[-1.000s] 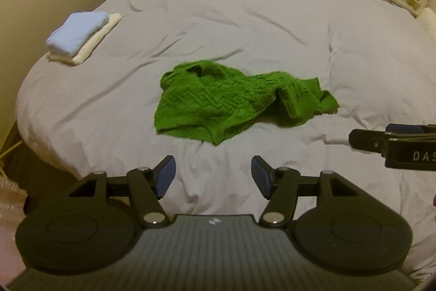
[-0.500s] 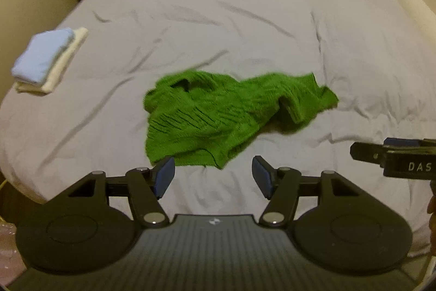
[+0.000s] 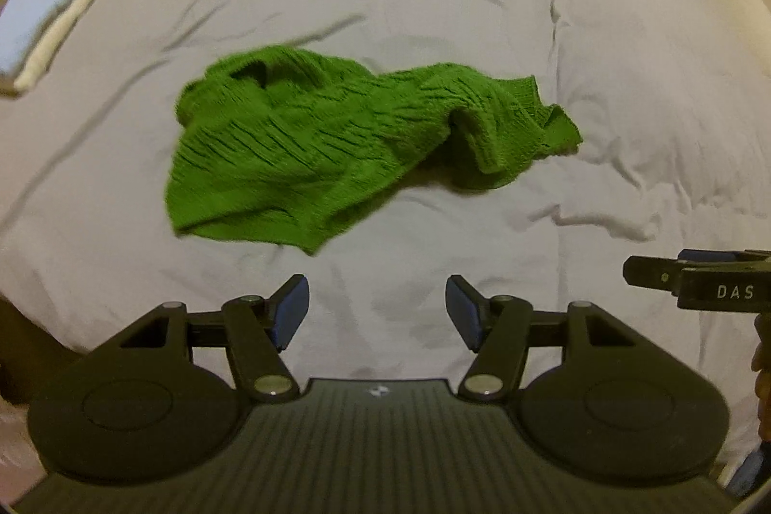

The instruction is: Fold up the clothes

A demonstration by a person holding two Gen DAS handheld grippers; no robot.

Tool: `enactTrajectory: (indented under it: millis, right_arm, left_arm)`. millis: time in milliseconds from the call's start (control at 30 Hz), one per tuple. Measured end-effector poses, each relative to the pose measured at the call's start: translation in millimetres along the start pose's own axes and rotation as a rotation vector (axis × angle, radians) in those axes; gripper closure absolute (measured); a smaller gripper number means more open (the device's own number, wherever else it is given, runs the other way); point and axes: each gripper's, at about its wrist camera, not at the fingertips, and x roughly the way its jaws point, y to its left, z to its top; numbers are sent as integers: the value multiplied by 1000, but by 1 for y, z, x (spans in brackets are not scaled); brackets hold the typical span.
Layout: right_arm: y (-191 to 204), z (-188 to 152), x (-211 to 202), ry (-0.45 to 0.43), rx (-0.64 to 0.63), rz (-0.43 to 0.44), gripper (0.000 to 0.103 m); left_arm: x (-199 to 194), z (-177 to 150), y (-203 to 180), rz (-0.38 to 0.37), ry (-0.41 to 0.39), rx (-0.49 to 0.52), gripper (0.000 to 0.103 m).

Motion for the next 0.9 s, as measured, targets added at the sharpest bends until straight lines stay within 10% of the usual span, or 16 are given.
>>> enactTrajectory:
  millis: [700,767,833,900]
  right_arm:
    - [-155,71,86,137,-73,-118,15]
    - [-162,75,90,142,-76,-118,15]
    - [-165,78,92,145,-82,-122,15]
    - [-167,80,93,149,-90,-123,15]
  left_arm:
    - [160,63,-79,-31,-141,-290,24]
    - [177,72,-76,-44,-152,-337,32]
    - [186,76,-71,-86,-132,-376,93]
    - [188,76,-66,-135,-117,-407,94]
